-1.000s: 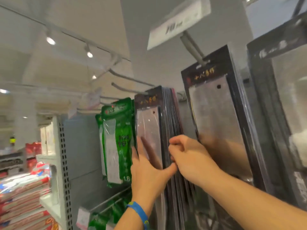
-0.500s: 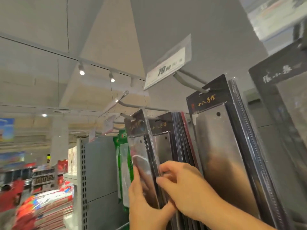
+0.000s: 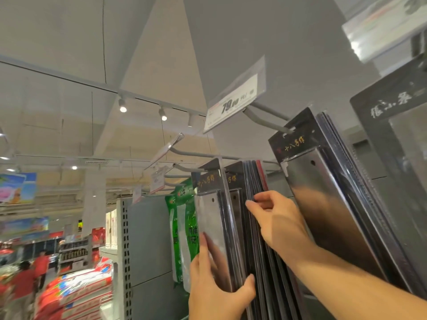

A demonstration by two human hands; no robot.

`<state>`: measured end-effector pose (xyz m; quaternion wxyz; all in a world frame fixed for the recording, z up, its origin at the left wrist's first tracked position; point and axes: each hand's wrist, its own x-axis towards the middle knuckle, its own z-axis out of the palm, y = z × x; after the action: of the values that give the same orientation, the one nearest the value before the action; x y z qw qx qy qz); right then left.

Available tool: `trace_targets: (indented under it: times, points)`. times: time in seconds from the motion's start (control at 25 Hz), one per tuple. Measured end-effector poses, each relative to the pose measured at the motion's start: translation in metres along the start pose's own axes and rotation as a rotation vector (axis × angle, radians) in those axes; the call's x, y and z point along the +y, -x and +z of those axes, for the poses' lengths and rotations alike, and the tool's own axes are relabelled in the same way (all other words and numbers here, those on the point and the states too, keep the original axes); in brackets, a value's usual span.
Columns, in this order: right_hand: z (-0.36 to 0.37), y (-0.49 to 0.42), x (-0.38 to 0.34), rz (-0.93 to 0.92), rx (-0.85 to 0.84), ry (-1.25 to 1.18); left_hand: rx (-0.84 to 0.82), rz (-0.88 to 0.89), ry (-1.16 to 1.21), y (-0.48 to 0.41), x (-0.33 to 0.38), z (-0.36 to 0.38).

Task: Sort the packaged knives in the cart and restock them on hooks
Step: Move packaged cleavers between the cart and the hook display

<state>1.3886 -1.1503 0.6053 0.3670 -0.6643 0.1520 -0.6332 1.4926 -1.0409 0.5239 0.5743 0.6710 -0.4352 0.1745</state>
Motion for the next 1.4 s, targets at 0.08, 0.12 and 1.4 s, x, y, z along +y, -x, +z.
trace_targets:
  times: [0.08,0.12,1.4]
  points:
    - [0.005,0.0,0.002,-0.08,0.034,-0.012,0.002,-0.02,-0.03,-0.002,0.0,-0.003]
    - [0.007,0.002,0.002,-0.118,0.031,0.012,0.0,-0.023,-0.049,-0.002,0.0,-0.004]
    - [0.003,-0.008,-0.004,-0.067,-0.008,0.015,0.033,0.01,0.011,-0.002,-0.017,0.003]
